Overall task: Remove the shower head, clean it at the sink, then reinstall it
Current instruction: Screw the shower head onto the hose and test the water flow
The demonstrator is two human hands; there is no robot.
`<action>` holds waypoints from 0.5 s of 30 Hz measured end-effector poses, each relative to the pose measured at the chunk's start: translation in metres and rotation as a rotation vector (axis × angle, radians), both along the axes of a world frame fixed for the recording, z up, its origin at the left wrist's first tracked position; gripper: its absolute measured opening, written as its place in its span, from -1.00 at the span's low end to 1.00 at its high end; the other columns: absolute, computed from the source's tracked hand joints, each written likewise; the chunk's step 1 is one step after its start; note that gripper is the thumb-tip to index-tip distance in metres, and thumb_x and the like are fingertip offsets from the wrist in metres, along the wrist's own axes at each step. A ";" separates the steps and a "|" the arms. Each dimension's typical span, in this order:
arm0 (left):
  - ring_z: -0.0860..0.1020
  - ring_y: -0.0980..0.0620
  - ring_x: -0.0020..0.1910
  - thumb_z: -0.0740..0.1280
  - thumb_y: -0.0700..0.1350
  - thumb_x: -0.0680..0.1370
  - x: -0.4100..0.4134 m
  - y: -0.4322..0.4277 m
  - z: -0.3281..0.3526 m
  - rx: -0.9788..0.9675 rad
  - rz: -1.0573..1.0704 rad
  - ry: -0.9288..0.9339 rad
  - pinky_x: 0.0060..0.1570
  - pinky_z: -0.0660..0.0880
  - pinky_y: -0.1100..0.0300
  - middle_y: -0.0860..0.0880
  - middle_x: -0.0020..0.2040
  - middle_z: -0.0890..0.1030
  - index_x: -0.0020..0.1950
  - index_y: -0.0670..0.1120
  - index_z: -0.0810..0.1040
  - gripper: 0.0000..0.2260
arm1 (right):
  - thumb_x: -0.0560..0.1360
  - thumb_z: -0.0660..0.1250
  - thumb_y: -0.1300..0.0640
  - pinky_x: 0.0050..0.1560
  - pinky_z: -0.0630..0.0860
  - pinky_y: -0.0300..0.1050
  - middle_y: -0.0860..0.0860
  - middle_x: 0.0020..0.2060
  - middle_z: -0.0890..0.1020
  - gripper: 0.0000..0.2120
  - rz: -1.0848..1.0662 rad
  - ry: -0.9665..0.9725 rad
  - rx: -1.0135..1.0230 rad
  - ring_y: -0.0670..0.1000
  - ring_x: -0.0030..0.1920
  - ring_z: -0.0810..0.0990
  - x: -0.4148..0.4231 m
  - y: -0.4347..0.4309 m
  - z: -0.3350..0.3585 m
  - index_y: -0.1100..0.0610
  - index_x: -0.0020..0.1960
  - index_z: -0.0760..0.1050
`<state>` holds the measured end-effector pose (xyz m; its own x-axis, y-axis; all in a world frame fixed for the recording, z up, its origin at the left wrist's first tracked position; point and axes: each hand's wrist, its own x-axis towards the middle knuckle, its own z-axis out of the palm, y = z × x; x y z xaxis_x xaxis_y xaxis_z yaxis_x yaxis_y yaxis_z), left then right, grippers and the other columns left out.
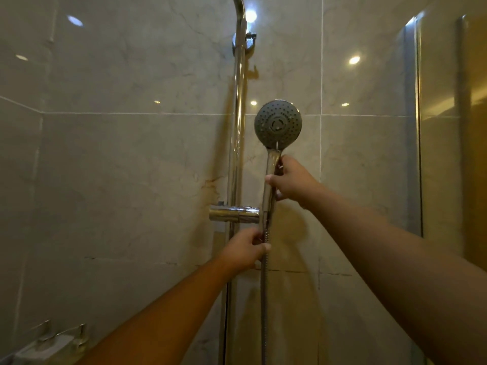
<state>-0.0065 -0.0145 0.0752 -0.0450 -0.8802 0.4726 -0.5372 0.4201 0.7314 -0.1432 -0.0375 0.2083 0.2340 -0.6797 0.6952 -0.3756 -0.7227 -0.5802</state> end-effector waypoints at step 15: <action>0.62 -0.03 -0.02 0.17 -0.08 0.66 -0.008 -0.033 -0.011 -0.013 0.214 0.248 0.05 0.60 -0.04 -0.08 0.00 0.61 0.04 0.00 0.50 -0.88 | 0.59 0.32 0.20 0.07 0.64 0.18 0.11 0.04 0.55 -0.83 0.013 -0.132 -0.083 0.12 0.03 0.61 0.029 -0.004 0.042 0.11 0.15 0.40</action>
<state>-0.0142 -0.0471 0.0638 0.2583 -0.8508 0.4576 -0.4207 0.3274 0.8461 -0.1138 -0.0412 0.2504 0.1453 -0.6158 0.7743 -0.2900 -0.7748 -0.5618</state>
